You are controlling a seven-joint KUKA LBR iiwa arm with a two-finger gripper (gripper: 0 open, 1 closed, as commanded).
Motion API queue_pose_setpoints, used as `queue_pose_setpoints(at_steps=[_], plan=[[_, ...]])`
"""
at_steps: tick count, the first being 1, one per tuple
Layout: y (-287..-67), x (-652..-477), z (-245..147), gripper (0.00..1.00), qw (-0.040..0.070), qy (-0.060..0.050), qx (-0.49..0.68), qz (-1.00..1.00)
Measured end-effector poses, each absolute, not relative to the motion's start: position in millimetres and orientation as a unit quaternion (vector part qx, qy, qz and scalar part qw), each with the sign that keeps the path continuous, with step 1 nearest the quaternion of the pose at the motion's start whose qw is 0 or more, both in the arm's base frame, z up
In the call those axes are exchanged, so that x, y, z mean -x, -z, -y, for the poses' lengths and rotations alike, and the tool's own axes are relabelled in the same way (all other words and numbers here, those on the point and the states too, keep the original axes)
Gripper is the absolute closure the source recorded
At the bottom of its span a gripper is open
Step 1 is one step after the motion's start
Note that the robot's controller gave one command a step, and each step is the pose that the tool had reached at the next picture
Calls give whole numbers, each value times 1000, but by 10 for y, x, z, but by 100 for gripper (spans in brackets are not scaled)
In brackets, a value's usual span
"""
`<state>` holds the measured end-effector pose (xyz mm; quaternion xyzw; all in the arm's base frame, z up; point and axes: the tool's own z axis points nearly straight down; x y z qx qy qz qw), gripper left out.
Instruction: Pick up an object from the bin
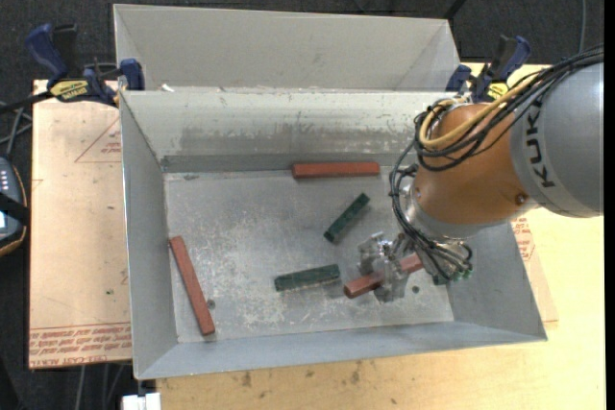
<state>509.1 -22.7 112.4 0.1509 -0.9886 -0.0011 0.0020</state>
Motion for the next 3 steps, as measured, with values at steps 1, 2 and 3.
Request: queue_pose_setpoints(at_steps=[1,2,3], plan=[[-1295,-5102,226,100,-1,0,-150,989],[-1372,-5113,226,100,-2,0,-150,989],[-1458,-5103,223,100,0,1,-150,989]])
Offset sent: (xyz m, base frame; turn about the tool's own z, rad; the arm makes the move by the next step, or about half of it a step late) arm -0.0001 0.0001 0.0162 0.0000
